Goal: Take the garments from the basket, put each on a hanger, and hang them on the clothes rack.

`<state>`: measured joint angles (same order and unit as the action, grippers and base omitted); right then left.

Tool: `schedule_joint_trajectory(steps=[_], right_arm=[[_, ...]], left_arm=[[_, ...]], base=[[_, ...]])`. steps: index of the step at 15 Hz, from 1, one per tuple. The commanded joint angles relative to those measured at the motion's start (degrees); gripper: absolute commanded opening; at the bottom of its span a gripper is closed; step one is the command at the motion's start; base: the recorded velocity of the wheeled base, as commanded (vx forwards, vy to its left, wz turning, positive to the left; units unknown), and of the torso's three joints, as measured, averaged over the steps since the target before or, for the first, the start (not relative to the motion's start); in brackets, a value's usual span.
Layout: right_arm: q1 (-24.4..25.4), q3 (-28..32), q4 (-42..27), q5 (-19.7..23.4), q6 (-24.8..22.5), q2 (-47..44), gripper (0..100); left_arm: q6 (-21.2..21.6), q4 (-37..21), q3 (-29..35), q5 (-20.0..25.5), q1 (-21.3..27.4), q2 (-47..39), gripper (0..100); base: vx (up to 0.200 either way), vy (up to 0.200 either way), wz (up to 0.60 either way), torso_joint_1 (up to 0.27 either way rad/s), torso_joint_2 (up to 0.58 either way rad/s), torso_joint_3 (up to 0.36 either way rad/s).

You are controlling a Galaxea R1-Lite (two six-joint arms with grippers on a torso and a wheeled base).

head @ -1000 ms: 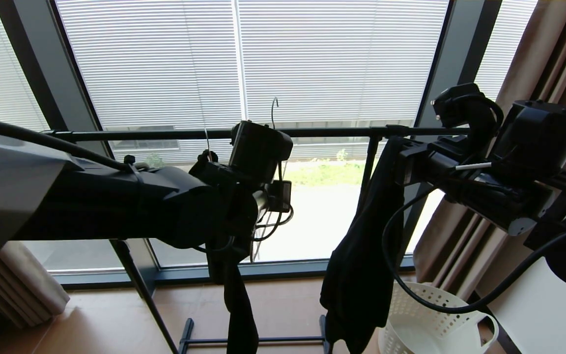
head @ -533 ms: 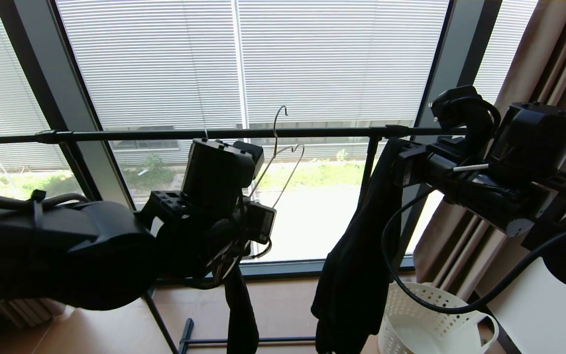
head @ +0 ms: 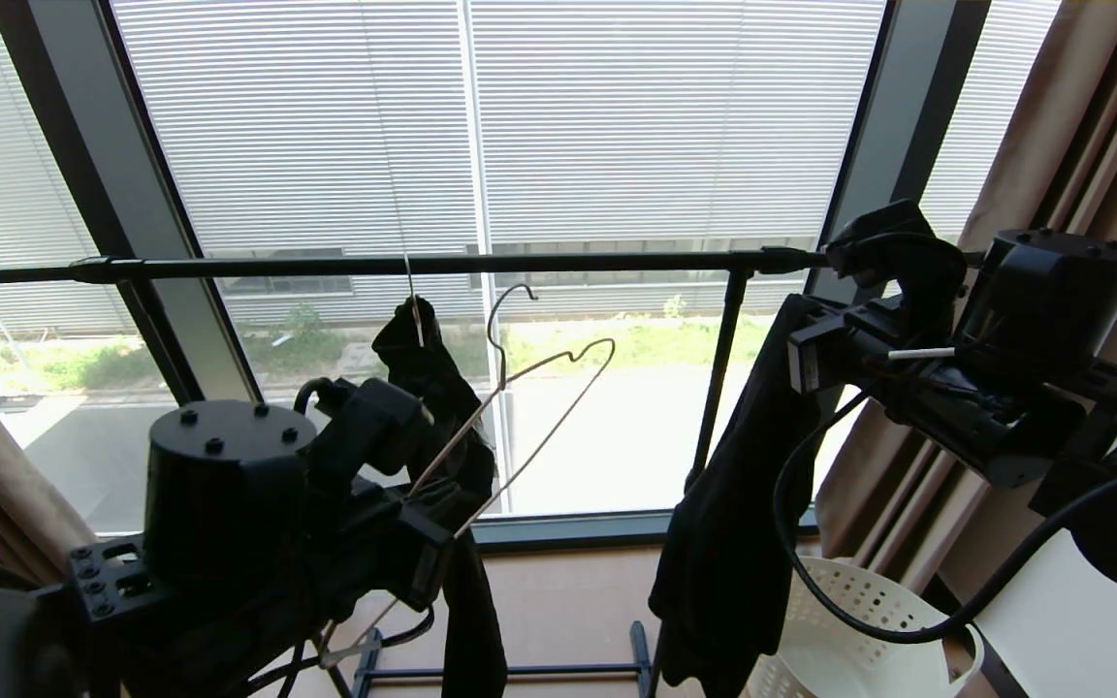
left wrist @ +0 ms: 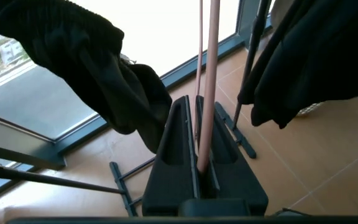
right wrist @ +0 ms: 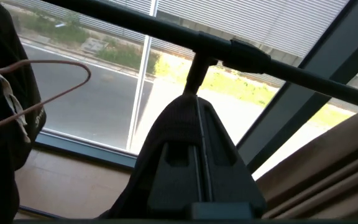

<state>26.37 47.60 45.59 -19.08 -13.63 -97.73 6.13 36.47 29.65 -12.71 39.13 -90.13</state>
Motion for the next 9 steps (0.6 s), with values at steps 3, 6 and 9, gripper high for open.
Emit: schedule_joint_trajectory(steps=[3, 6, 9], right_arm=[[3.16, 0.03, 0.11, -7.82, -0.61, -1.76, 0], [3.69, 0.74, -0.68, -13.62, -1.05, -3.25, 0], [3.78, 0.91, -0.07, -15.64, -1.05, -4.57, 0]], left_arm=[[1.69, 20.04, -18.57, 8.32, -3.45, 3.03, 0], [3.45, 22.32, -21.3, 11.48, -4.24, 1.97, 0], [3.36, 22.32, -22.0, 17.55, -4.15, 1.09, 0]], base=[[0.0, 0.0, 0.0, 0.0, 0.0, 0.0], [0.0, 0.0, 0.0, 0.0, 0.0, 0.0], [0.0, 0.0, 0.0, 0.0, 0.0, 0.0]])
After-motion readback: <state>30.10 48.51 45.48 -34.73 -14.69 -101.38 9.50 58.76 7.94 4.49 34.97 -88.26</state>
